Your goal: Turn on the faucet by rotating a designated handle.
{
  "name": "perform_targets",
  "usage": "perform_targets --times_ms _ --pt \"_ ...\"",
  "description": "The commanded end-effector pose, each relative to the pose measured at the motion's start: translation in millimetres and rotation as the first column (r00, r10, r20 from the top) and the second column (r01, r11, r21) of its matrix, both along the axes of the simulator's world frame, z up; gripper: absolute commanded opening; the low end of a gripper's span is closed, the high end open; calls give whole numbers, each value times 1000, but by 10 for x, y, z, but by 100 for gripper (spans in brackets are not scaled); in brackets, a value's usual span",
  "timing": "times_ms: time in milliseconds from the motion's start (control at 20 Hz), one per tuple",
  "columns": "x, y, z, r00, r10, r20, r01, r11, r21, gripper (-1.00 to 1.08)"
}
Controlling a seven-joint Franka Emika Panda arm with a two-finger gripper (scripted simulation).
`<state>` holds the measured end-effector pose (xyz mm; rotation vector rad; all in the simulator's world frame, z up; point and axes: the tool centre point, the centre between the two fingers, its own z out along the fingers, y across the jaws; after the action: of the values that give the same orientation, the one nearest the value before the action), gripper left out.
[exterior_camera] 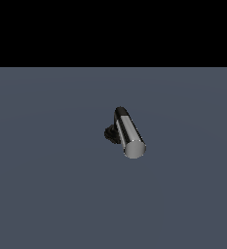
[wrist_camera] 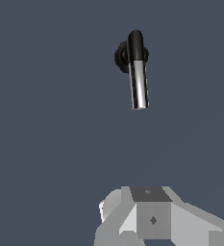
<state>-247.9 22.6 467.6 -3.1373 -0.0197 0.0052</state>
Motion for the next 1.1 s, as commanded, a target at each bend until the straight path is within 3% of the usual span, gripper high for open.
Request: perform_targets --times_ms 0,1050 --pt "23 -9 -100 1000 5 0 -5 1000 0 -100" --pt "411 -130 -1680 997 80 1 -80 997 -2 -100"
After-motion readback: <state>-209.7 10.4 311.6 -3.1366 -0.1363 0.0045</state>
